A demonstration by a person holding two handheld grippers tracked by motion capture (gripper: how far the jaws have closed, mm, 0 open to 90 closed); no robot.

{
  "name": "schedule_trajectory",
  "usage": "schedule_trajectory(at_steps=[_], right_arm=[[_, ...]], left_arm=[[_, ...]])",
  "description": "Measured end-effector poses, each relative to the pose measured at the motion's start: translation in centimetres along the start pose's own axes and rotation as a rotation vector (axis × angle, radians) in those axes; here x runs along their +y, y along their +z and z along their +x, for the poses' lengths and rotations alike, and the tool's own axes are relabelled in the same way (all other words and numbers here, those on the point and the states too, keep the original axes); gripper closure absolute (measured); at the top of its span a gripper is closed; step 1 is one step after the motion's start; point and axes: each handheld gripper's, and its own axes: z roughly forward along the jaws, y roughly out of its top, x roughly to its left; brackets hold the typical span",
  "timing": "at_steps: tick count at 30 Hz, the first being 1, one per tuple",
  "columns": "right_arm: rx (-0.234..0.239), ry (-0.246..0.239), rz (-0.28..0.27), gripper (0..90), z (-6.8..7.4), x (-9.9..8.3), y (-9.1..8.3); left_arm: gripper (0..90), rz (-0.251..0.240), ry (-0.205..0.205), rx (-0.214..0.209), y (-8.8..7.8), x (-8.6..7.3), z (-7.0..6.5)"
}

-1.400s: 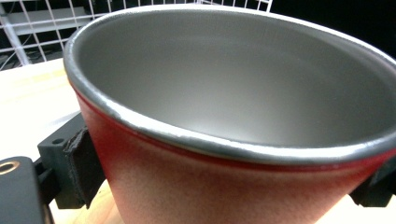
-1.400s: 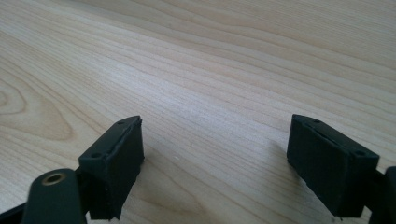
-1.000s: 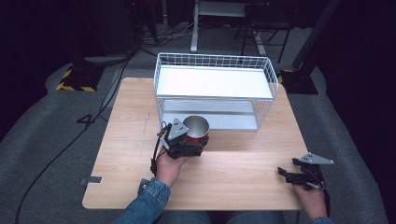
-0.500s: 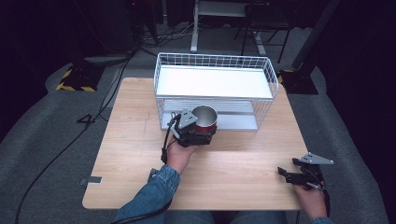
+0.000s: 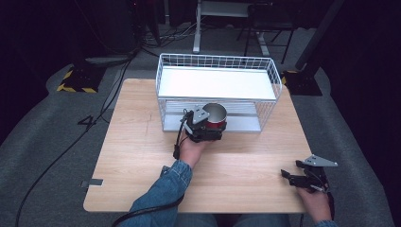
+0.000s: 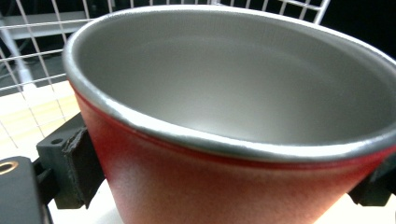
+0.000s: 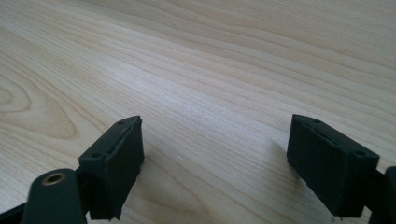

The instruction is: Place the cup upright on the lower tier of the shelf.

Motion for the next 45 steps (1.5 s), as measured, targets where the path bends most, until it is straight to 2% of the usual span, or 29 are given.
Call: schedule_trajectory(at_steps=[6,11,13,16,19,22,26,29,39,45], right_arm=[[0.013,-0.009,0.004,18.9,0.0,0.1,0.0],[0.013,-0.01,0.004,18.9,0.0,0.1,0.0],[0.017,-0.014,0.004,18.9,0.0,0.1,0.0],[0.021,-0.017,0.003,18.9,0.0,0.1,0.0],[0.021,-0.017,0.003,18.9,0.0,0.1,0.0],[0.022,-0.018,0.003,18.8,0.0,0.1,0.1],[0.027,-0.022,0.004,18.8,0.1,0.1,0.0],[0.027,-0.023,0.004,18.9,0.0,0.1,0.0],[0.027,-0.022,0.004,18.8,0.1,0.1,0.0],[0.027,-0.023,0.004,18.8,0.0,0.1,0.0]], left_arm=[[6.6,-0.005,-0.008,0.026,1.5,-0.5,0.0],[6.5,-0.019,-0.032,0.045,2.7,-0.6,0.3],[6.5,-0.031,-0.057,0.064,3.3,-0.8,0.6],[6.5,-0.041,-0.066,0.095,3.9,-0.9,0.9],[6.6,-0.054,-0.058,0.123,4.3,-0.8,1.0],[6.5,-0.061,-0.045,0.129,4.6,-0.8,1.0],[6.5,-0.074,-0.06,0.138,5.1,-1.0,1.0],[6.5,-0.076,-0.048,0.147,5.5,-1.1,1.0],[6.5,-0.089,-0.063,0.174,6.8,-1.3,1.1],[6.4,-0.103,-0.052,0.191,7.1,-1.4,1.0]])
